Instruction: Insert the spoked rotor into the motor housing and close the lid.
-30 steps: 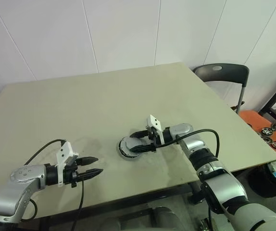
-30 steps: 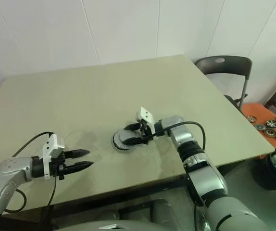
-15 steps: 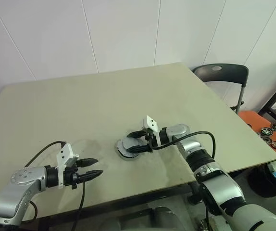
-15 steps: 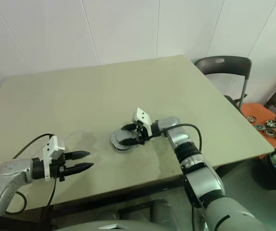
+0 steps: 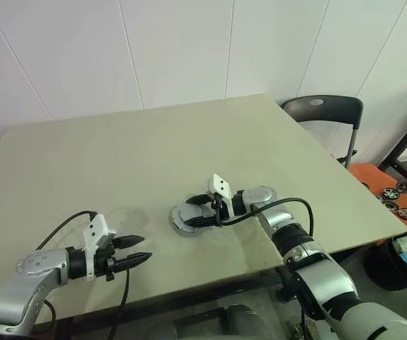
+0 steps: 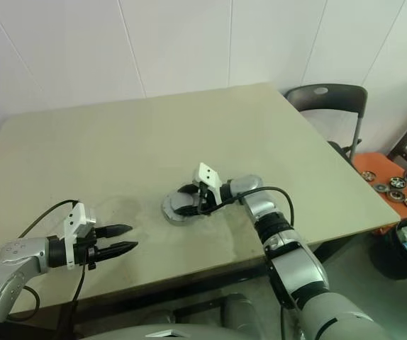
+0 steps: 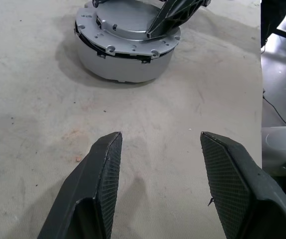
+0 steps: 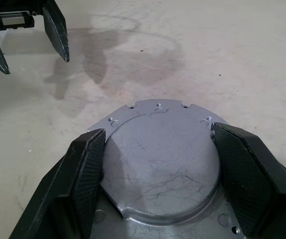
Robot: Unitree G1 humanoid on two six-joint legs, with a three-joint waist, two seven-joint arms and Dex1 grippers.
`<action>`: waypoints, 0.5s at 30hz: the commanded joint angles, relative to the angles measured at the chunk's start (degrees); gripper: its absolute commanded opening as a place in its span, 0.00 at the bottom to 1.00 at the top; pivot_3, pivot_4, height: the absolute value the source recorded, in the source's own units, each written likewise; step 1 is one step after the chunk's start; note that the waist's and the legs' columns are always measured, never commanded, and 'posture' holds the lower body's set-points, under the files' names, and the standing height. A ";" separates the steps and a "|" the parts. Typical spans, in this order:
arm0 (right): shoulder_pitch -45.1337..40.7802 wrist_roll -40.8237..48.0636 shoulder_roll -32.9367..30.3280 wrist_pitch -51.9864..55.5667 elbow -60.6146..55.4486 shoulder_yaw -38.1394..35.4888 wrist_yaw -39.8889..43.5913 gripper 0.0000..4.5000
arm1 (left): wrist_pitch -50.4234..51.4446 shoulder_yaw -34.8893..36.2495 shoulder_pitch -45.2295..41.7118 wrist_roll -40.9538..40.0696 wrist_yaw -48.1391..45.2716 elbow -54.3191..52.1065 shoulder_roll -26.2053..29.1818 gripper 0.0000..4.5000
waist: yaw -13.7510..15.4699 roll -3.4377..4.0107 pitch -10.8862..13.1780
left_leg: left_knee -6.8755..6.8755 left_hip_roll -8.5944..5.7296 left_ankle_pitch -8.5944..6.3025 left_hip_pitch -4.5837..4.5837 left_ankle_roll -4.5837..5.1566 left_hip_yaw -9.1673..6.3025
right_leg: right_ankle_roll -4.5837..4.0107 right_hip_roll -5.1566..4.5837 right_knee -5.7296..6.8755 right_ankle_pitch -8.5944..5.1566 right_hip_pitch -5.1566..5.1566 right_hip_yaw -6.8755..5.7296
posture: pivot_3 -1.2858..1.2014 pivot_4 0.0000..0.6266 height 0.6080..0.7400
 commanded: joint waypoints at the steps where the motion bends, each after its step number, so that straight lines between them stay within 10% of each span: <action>1: 0.14 -0.17 1.56 0.55 -0.83 0.87 -0.17 0.67 | -0.35 1.65 -0.20 -0.89 0.34 -2.00 0.04 0.60 | -0.05 -0.01 -0.01 | 0.00 0.00 0.00 0.00 0.00 0.00 | 0.00 0.00 0.00 0.00 0.00 0.00 | 0.52 0.00 1.00; 15: 0.47 -1.19 3.00 1.65 -1.52 2.06 -1.33 0.67 | 0.14 1.70 -0.40 -1.26 1.09 -2.30 -0.20 0.60 | -0.49 -0.07 -0.04 | -0.01 0.05 0.00 0.00 0.00 0.01 | -0.06 0.02 0.05 0.03 0.00 0.01 | 0.52 0.00 1.00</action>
